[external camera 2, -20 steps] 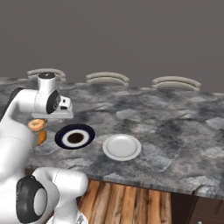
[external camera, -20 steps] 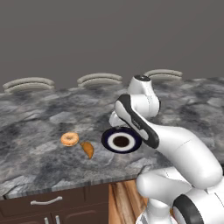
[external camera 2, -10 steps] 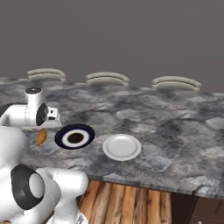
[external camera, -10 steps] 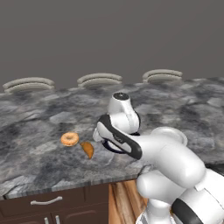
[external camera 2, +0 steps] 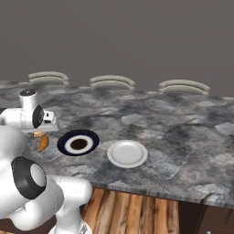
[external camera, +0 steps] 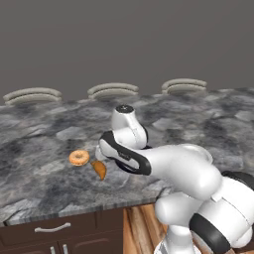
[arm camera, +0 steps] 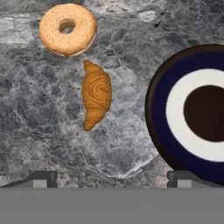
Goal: Place the pastries on the plates.
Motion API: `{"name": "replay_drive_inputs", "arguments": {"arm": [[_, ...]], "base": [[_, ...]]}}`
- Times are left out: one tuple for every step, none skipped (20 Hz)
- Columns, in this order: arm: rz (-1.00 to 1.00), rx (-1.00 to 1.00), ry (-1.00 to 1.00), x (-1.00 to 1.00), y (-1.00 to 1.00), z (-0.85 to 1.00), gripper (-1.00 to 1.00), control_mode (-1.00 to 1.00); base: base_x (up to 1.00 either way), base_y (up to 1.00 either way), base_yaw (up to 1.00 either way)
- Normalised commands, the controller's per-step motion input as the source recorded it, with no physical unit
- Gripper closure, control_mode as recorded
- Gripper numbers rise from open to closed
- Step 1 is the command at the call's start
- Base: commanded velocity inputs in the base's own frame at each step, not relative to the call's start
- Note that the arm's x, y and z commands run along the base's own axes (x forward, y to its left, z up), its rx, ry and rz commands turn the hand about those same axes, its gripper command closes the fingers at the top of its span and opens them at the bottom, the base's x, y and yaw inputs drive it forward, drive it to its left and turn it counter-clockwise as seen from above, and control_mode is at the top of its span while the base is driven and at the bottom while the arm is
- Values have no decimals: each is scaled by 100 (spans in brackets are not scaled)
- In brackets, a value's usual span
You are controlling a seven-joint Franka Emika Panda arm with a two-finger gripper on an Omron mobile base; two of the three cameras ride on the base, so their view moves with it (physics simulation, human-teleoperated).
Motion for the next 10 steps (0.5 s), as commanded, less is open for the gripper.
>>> {"name": "replay_drive_inputs", "arguments": {"arm": [[0,0,10,26,12,-2,-100,-100],[0,0,20,44,6,-4,-100,-100],[0,0,25,49,13,-15,-100,-100],[0,0,27,51,16,-24,-100,-100],[0,0,26,54,20,-29,-100,-100],[0,0,23,55,15,-21,-100,-100],[0,0,20,54,29,-16,-100,-100],[0,0,15,46,22,-31,-100,-100],[0,0,5,33,9,-36,-100,-100],[0,0,0,24,4,-32,-100,-100]], "base": [[0,0,0],[0,0,0],[0,0,0],[0,0,0],[0,0,0],[0,0,0],[0,0,0],[0,0,0],[0,0,0],[0,0,0]]}}
